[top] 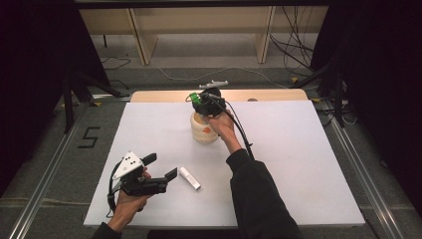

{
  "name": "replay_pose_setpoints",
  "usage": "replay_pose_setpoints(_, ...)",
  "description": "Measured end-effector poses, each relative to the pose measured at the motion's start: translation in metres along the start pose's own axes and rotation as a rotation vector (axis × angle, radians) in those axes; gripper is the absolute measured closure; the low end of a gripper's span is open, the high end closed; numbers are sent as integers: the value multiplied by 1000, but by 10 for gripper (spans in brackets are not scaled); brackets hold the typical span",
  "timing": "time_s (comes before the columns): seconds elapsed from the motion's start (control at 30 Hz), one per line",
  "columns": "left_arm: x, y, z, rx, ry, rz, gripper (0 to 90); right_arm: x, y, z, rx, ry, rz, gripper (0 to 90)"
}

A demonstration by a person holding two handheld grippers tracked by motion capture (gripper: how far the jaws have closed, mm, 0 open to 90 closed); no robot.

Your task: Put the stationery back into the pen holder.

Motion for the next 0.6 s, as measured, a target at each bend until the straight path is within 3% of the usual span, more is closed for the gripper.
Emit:
replay_pose_setpoints(0.5,0,0,1,2,2,-2,64,-10,-3,-3,1,2,10,661)
replay_pose_setpoints(0.6,0,0,0,3,0,0,64,-6,-9,-2,9,15,-7,547)
Point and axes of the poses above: each handheld gripper's, and its own axes: y roughly forward along the jaws, x roughly out of its top, z roughly to its left, the point moved 5 cm from there along y, roughly forward along the jaws, and after that the axes turned 10 degrees about x, right-handed, at the moved point
